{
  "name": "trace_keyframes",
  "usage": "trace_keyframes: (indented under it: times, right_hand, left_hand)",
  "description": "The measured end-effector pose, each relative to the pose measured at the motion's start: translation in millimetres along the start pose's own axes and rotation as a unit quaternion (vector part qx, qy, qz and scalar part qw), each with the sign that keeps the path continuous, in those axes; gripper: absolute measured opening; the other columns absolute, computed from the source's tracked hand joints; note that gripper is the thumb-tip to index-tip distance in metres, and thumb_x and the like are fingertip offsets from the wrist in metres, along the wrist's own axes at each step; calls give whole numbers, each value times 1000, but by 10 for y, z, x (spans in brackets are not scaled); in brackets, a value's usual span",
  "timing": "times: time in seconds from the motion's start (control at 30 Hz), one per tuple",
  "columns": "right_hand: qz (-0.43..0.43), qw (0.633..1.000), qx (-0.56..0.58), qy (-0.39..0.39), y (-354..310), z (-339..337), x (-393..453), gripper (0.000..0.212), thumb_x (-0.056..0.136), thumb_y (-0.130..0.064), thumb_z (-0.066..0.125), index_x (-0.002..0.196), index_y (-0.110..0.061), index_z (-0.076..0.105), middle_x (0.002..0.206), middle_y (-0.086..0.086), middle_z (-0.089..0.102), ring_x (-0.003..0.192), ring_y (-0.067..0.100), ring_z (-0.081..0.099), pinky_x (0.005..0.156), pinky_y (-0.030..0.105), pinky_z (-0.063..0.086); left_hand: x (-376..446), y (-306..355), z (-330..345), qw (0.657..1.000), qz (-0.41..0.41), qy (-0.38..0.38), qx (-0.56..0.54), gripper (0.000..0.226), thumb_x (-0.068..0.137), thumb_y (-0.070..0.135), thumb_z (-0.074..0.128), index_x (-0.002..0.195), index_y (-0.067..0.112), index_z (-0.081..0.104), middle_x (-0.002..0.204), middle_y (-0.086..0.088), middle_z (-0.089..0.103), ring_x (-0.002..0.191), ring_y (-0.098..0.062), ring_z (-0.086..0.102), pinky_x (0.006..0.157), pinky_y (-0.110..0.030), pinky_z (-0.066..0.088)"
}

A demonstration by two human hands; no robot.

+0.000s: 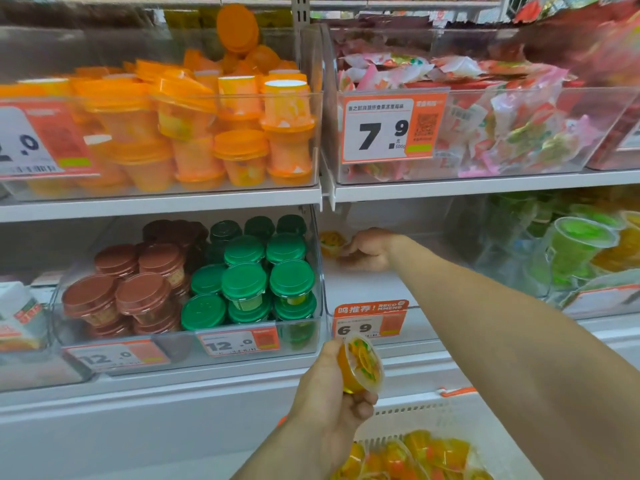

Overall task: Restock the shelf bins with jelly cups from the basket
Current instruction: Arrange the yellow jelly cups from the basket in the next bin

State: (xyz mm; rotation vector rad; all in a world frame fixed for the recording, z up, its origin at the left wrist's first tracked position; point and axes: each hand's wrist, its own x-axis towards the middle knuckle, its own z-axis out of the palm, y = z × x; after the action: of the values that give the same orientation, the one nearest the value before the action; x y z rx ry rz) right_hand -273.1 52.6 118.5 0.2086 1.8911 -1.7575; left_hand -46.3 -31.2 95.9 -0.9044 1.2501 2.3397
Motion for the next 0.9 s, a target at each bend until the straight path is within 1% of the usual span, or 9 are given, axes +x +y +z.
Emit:
trace_keyframes:
  times: [0.1, 0.2, 0.33, 0.47, 0.57, 0.67, 0.77, 0.83, 0.9]
  right_hand:
    - [-40, 992, -101, 69, -5, -90, -293, 23, 100, 4, 46, 121, -1, 54, 114, 15, 61, 103, 28, 68, 81, 33, 58]
    - [-147, 985, -87, 36, 85, -237, -931, 12, 96, -9, 62, 107, -4, 65, 86, 10, 65, 75, 20, 66, 70, 32, 58]
    - [-240, 933, -236, -127, 407, -308, -1865, 48, 75, -34, 86, 118, -27, 66, 110, -1, 68, 102, 13, 67, 87, 29, 57]
    - [-312, 906, -274, -75, 511, -264, -2057, 54, 65, -28, 93, 113, -27, 67, 107, -6, 71, 104, 16, 67, 87, 37, 58]
    - [-339, 904, -260, -32, 363, -380, -1963, 45, 63, -24, 94, 102, -21, 72, 98, 1, 73, 92, 20, 69, 80, 38, 60]
    - [-292, 927, -235, 2, 179, -593, -1584, 49, 58, -21, 92, 101, -14, 72, 98, 9, 74, 85, 13, 66, 81, 30, 54]
    - [-208, 946, -242, 55, 86, -686, -974, 63, 60, -13, 94, 117, -9, 67, 106, 5, 70, 97, 15, 65, 80, 21, 50]
    - [-169, 948, -251, 101, 111, -681, -565, 69, 65, -9, 92, 126, -5, 61, 113, 6, 68, 99, 17, 63, 68, 17, 49]
    - [-131, 943, -276, 129, 162, -641, -212, 76, 66, -14, 92, 132, -7, 55, 124, 8, 65, 104, 19, 62, 71, 21, 52]
  left_hand:
    - [-47, 21, 12, 1000, 17, -5, -6, 37, 104, 27, 39, 104, 2, 67, 67, -18, 62, 46, -21, 48, 46, -26, 31]
    - [-113, 69, 21, 999, 38, -21, -6, 37, 104, 19, 31, 111, -1, 62, 71, -19, 63, 47, -22, 51, 43, -25, 32]
    - [-301, 160, 166, 993, 80, -83, -22, 35, 103, 16, 32, 108, 3, 64, 76, -17, 66, 51, -20, 54, 44, -25, 34]
    - [-434, 195, 386, 983, 116, -139, -13, 44, 106, 27, 30, 112, 1, 64, 100, -29, 64, 61, -23, 59, 44, -25, 38]
    - [-400, 188, 468, 979, 143, -55, 138, 68, 107, 50, 17, 113, 3, 65, 96, -29, 70, 59, -31, 64, 45, -27, 45]
    - [-336, 80, 429, 863, 298, 79, 399, 40, 102, 48, 37, 132, 24, 43, 99, -9, 71, 84, -31, 68, 73, -43, 57]
    - [-270, -71, 398, 747, 354, 132, 546, 60, 98, 41, 44, 149, 36, 12, 91, 2, 69, 84, -21, 65, 74, -40, 55]
    - [-224, -63, 431, 712, 369, 147, 580, 70, 97, 42, 46, 152, 34, 4, 92, 4, 66, 85, -19, 63, 68, -34, 50]
    - [-207, 32, 458, 695, 375, 160, 591, 58, 97, 43, 45, 147, 30, 18, 97, 6, 64, 90, -21, 63, 68, -34, 46]
